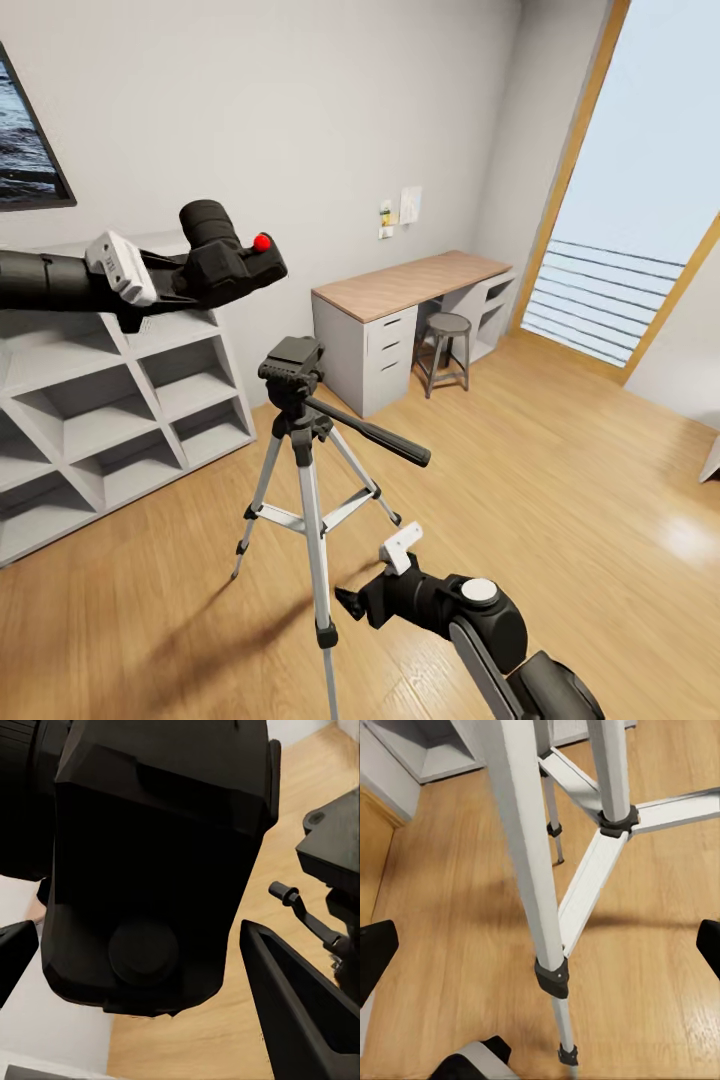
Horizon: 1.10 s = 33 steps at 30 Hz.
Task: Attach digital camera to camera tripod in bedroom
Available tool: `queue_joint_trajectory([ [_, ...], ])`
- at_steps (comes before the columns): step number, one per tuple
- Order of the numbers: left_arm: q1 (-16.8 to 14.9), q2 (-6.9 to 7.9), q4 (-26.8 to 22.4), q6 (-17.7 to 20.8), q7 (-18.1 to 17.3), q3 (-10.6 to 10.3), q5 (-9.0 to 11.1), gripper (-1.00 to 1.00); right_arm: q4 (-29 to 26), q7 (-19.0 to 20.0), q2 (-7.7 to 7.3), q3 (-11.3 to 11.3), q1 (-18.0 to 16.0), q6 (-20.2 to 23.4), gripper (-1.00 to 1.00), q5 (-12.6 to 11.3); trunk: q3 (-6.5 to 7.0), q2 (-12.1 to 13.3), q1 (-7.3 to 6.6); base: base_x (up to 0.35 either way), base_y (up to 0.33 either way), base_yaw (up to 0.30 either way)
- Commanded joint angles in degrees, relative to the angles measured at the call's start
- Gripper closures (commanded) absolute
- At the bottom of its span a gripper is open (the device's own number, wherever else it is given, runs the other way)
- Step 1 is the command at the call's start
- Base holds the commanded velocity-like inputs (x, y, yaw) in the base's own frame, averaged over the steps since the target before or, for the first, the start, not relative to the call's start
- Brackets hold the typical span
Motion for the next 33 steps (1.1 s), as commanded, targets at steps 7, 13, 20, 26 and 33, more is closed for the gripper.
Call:
queue_joint_trajectory([
  [7, -0.1, 0.57, 0.0, 0.3, -3.3, 1.3, 0.5, 1.00, -0.1, 1.8, 0.56, -0.1, -0.7, 2.3, -1.00, -1.8, -0.12, -0.1, 0.04, 0.000, 0.000, 0.000],
  [13, -0.1, 0.72, -0.1, 0.8, -4.9, 1.5, 0.5, 1.00, 0.0, 2.0, 2.37, -0.3, -1.0, 2.6, -1.00, -2.0, -0.12, -0.1, 0.04, 0.000, 0.000, 0.000],
  [20, -0.7, 0.63, 0.0, 1.4, -8.7, 1.7, 0.0, 1.00, 0.1, 1.9, 3.96, -0.3, -1.1, 2.3, -1.00, -1.6, -0.12, -0.1, 0.04, 0.000, 0.000, 0.000],
  [26, -0.9, 0.59, 0.0, 1.3, -11.0, 2.0, -0.1, 1.00, 0.6, 0.6, 5.64, -0.3, -1.0, 1.5, -1.00, -1.3, -0.12, -0.1, 0.04, 0.000, 0.000, 0.000],
  [33, -1.0, 0.22, 0.1, 1.0, -12.0, 2.1, -1.3, 1.00, 0.8, -2.6, 6.28, 0.0, -1.0, -1.2, -1.00, -1.3, -0.12, -0.1, 0.04, 0.000, 0.000, 0.000],
])
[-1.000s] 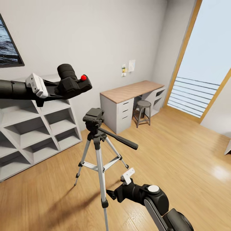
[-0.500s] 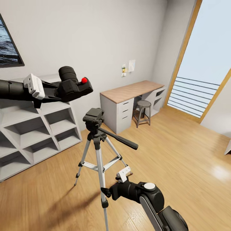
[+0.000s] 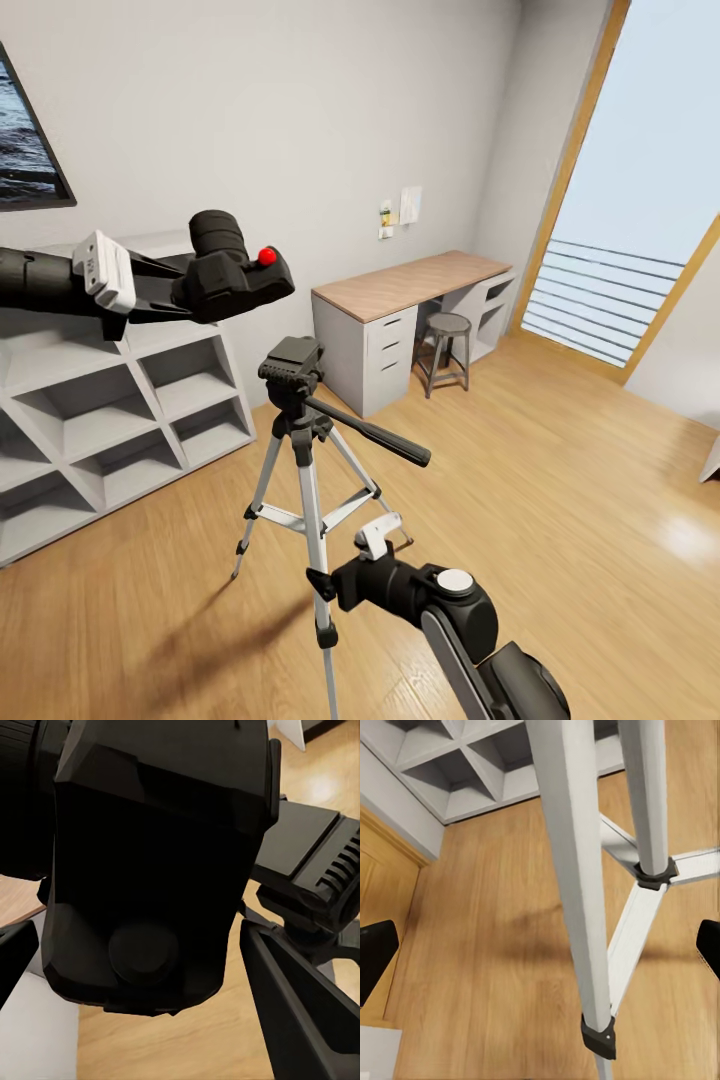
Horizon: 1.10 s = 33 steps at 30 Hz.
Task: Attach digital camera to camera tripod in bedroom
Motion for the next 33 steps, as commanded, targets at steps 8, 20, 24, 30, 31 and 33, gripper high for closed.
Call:
queue_joint_trajectory([
  [8, -0.1, -0.11, 0.0, 0.3, -0.2, -0.1, -0.2, 1.00, 0.1, -2.3, 0.41, 0.1, -0.1, -1.3, -1.00, -0.1, -0.12, -0.1, 0.04, 0.000, 0.000, 0.000],
  [20, -0.2, -0.17, -0.1, 0.1, -0.3, 0.0, -0.3, 1.00, 8.9, -5.3, 3.51, 0.1, -1.1, -8.1, -1.00, -0.1, -0.12, -0.1, 0.04, 0.000, 0.000, 0.000],
  [24, -0.3, -0.17, -0.1, 0.1, -0.3, 0.0, -0.3, 1.00, 13.8, -5.4, 4.62, 0.1, -3.5, -10.9, -1.00, -0.1, -0.12, -0.1, 0.04, 0.000, 0.000, 0.000],
  [30, -0.5, -0.17, -0.1, 0.1, -0.3, 0.1, -0.3, 1.00, 18.5, -5.4, 5.24, 0.1, -6.0, -12.7, -1.00, -0.4, -0.12, -0.1, 0.04, 0.000, 0.000, 0.000],
  [31, -0.6, -0.17, -0.1, 0.1, -0.3, 0.1, -0.3, 1.00, 18.8, -5.4, 5.30, 0.1, -6.2, -12.8, -1.00, -0.4, -0.12, -0.1, 0.04, 0.000, 0.000, 0.000],
  [33, -0.7, -0.17, -0.1, 0.1, -0.3, 0.1, -0.3, 1.00, 19.3, -5.4, 5.38, 0.2, -6.4, -13.0, -1.00, -0.4, -0.12, -0.1, 0.04, 0.000, 0.000, 0.000],
])
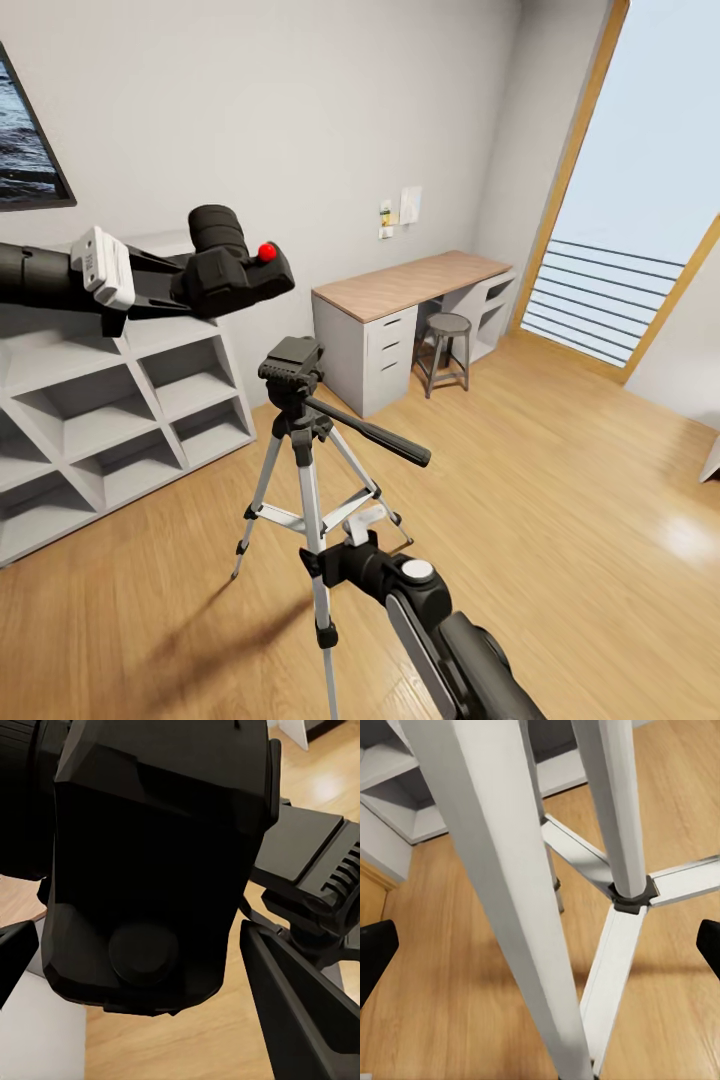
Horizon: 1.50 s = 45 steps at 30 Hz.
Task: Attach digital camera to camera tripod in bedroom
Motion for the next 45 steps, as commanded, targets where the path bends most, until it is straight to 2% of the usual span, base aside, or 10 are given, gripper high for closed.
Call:
queue_joint_trajectory([
  [1, -0.3, 0.09, 0.0, 0.4, 0.0, -0.1, 0.4, 1.00, 0.3, 0.1, 0.07, 0.0, -0.2, 0.2, -1.00, -0.2, -0.12, -0.1, 0.04, 0.000, 0.000, 0.000],
  [7, -0.6, 0.08, 0.0, 0.4, 0.0, -0.2, 0.4, 1.00, 0.9, -0.1, 0.17, 0.0, -0.5, -0.6, -1.00, 0.0, -0.12, -0.1, 0.04, 0.000, 0.000, 0.000],
  [14, -0.7, 0.07, 0.0, 0.4, -0.1, -0.2, 0.4, 1.00, 3.6, -0.2, 0.63, 0.0, -0.6, -5.0, -1.00, 0.1, -0.12, -0.1, 0.04, 0.000, 0.000, 0.000],
  [19, -0.8, 0.05, 0.0, 0.4, -0.1, -0.2, 0.4, 1.00, 4.9, -0.1, 0.67, 0.1, -0.6, -6.4, -1.00, 0.1, -0.12, -0.1, 0.04, 0.000, 0.000, 0.000],
  [27, -0.8, 0.00, 0.0, 0.4, 0.0, -0.2, 0.4, 1.00, 6.2, 0.0, 0.67, 0.3, -0.6, -6.9, -1.00, 0.1, -0.12, -0.1, 0.04, 0.000, 0.000, 0.000],
  [35, -1.1, -0.13, 0.0, 0.4, 0.0, -0.2, 0.4, 1.00, 8.2, 0.0, 0.67, 2.3, -2.1, -7.1, -1.00, -0.1, -0.12, -0.1, 0.04, 0.000, 0.000, 0.000],
  [45, -1.3, -0.66, 0.0, 0.5, 0.1, -0.2, 0.4, 1.00, 9.3, 0.0, 0.67, 3.1, -2.7, -7.2, -1.00, -0.2, -0.12, -0.1, 0.04, 0.000, 0.000, 0.000],
])
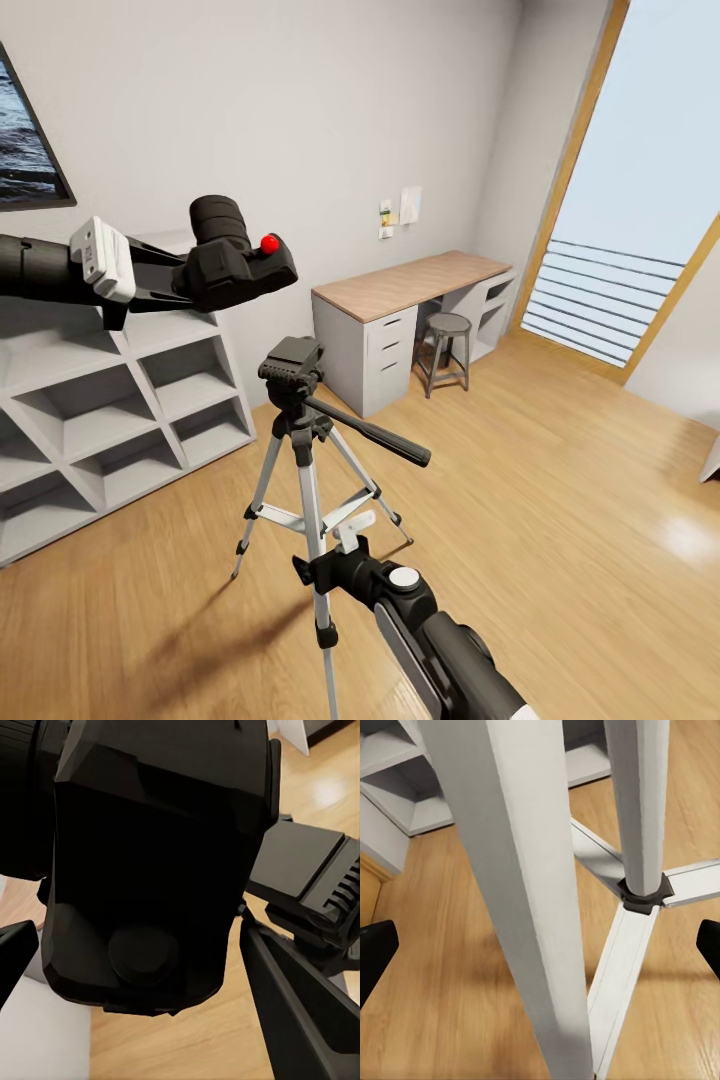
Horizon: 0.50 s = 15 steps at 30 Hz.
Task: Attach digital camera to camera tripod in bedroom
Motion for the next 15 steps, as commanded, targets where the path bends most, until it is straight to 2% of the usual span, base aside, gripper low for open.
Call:
queue_joint_trajectory([
  [1, -0.2, 0.01, 0.0, 0.4, 0.0, -0.2, 0.4, 1.00, 0.0, 0.0, 0.01, 0.2, -0.1, 0.3, -1.00, -0.2, -0.12, -0.1, 0.04, 0.000, 0.000, 0.000],
  [15, -0.6, -0.57, 0.0, 0.7, -0.1, -0.2, 0.4, 1.00, 0.2, 0.0, 0.01, 1.6, -0.2, 0.3, -1.00, -0.3, -0.12, -0.1, 0.04, 0.000, 0.000, 0.000],
])
